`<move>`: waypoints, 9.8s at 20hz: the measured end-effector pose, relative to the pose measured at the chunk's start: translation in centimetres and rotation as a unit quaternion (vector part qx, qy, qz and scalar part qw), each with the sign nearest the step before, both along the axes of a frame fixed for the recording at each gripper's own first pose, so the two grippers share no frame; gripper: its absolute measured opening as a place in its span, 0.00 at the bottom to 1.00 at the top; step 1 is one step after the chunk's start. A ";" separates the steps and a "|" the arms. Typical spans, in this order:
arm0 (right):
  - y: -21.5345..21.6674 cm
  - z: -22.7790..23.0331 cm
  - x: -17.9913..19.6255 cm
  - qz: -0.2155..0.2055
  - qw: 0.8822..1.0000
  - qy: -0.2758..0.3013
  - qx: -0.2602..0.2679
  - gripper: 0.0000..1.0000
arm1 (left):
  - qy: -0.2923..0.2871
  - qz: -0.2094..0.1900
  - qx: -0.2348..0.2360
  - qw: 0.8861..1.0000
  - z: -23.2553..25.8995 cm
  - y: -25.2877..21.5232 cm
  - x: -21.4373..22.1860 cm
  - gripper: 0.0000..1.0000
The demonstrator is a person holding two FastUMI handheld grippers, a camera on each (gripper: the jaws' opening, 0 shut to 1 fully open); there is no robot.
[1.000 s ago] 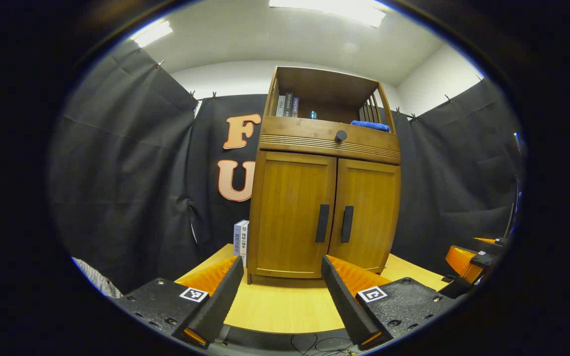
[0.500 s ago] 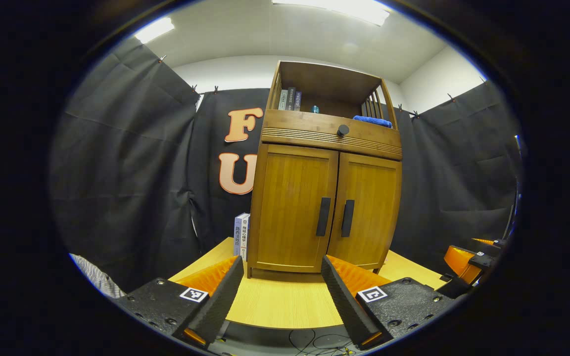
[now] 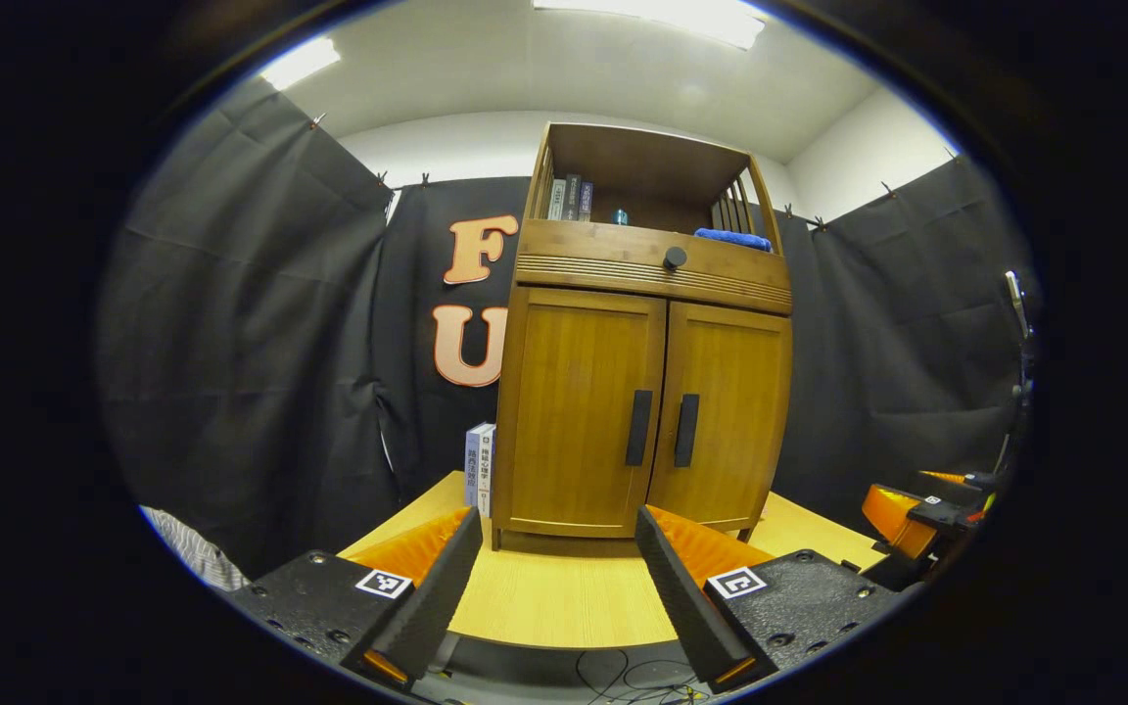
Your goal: Open the right door of the double-door shoe cabinet with the right hand, and open the left door with the left hand.
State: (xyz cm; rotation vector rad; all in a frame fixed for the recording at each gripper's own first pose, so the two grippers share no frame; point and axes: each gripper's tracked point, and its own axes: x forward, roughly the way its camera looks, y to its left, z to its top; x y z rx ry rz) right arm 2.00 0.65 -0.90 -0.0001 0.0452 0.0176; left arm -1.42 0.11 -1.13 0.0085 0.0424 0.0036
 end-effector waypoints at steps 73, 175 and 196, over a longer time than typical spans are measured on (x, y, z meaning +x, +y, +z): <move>11.1 -2.7 27.6 0.097 0.994 0.059 0.001 0.29 | 0.010 0.047 0.010 0.999 -0.6 4.0 1.4 0.92; -18.8 -2.2 12.4 -0.107 0.989 0.103 0.012 0.89 | 0.045 -0.058 0.017 0.997 -8.2 -12.7 37.8 0.31; -19.0 -1.9 10.7 -0.044 0.994 0.097 0.007 0.89 | 0.028 0.005 0.025 0.999 -6.4 -8.5 27.1 0.22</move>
